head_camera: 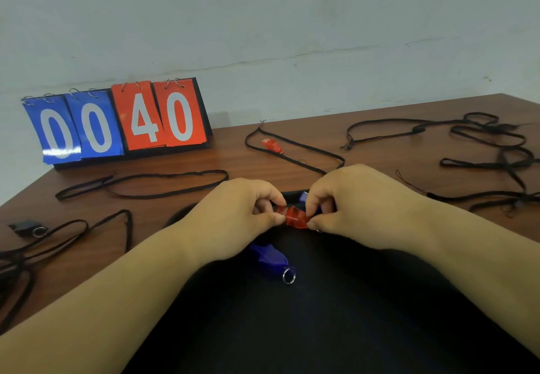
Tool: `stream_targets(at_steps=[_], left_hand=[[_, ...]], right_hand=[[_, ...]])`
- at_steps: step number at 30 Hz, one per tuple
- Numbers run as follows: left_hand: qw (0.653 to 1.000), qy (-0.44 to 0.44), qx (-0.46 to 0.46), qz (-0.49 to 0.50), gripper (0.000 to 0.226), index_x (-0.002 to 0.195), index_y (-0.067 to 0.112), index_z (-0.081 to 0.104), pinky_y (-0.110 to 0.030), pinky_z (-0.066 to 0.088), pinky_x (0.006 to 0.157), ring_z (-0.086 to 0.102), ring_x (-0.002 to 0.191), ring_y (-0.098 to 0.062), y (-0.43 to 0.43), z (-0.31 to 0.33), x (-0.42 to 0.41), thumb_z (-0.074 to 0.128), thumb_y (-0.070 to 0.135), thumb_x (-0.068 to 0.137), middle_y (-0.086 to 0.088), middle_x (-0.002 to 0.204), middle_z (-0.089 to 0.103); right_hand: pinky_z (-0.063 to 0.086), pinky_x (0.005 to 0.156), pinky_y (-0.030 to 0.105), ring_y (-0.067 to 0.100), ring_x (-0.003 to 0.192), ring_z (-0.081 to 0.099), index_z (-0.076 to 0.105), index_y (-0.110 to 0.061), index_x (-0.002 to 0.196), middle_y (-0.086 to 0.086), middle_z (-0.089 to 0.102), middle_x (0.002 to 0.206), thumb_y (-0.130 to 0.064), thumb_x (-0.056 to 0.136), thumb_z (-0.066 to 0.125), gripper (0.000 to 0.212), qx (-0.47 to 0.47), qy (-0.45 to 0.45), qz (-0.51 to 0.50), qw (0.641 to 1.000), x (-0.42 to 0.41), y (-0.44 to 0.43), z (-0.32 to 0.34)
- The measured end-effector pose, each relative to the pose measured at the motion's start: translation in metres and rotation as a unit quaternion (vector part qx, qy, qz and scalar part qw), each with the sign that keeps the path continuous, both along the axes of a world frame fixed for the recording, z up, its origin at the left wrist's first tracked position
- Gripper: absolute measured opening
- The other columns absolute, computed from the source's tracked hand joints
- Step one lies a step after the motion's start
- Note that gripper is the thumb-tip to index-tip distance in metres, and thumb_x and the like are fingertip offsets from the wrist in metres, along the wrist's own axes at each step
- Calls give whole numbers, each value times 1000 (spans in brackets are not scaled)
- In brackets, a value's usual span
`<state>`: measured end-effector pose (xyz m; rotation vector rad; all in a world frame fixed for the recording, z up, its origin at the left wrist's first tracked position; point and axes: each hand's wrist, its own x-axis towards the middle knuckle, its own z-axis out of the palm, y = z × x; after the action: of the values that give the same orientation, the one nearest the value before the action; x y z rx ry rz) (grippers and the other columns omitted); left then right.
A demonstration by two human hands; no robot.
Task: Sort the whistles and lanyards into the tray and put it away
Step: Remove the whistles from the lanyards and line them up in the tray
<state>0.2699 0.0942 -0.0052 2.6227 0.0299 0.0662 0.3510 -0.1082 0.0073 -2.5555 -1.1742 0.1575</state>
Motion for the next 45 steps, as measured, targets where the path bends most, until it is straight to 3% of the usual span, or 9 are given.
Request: stream_targets(at_steps=[7, 17, 34, 41, 45], left_hand=[[1000, -22, -7, 15, 26, 119, 37, 66, -17, 50, 79, 66, 79, 0, -3, -3, 1, 71, 31, 95, 14, 85, 70], [998, -49, -1, 33, 9, 92, 36, 65, -11, 44, 69, 63, 79, 2, -5, -4, 1, 73, 31, 93, 16, 85, 67], [999, -43, 12, 22, 11, 105, 41, 67, -9, 41, 68, 62, 83, 4, -5, -2, 0, 67, 34, 97, 19, 92, 67], [999, -48, -5, 21, 4, 94, 40, 69, -16, 46, 72, 62, 85, 6, 4, 8, -6, 66, 43, 95, 19, 87, 69], [998, 29, -23, -55, 7, 93, 40, 71, -23, 51, 77, 66, 87, 3, 18, 26, -20, 70, 46, 90, 23, 92, 70]], right_hand=[[42, 65, 16, 4, 79, 56, 75, -38, 95, -16, 60, 85, -41, 91, 71, 6, 2, -32, 1, 999, 4, 2, -3], [43, 68, 16, 5, 81, 55, 74, -38, 93, -17, 58, 89, -41, 91, 71, 5, 1, -32, -3, 999, 7, 4, -3], [30, 59, 12, 1, 74, 52, 74, -40, 99, -18, 55, 82, -41, 93, 69, 8, 11, -34, -13, 999, 7, 4, -3], [42, 67, 13, 1, 82, 58, 74, -39, 96, -18, 61, 87, -47, 87, 73, 12, 69, -31, 15, 997, 2, 2, -2], [49, 72, 14, -1, 87, 60, 74, -36, 95, -15, 64, 88, -47, 83, 77, 16, 94, 41, 110, 989, -10, 0, 3]])
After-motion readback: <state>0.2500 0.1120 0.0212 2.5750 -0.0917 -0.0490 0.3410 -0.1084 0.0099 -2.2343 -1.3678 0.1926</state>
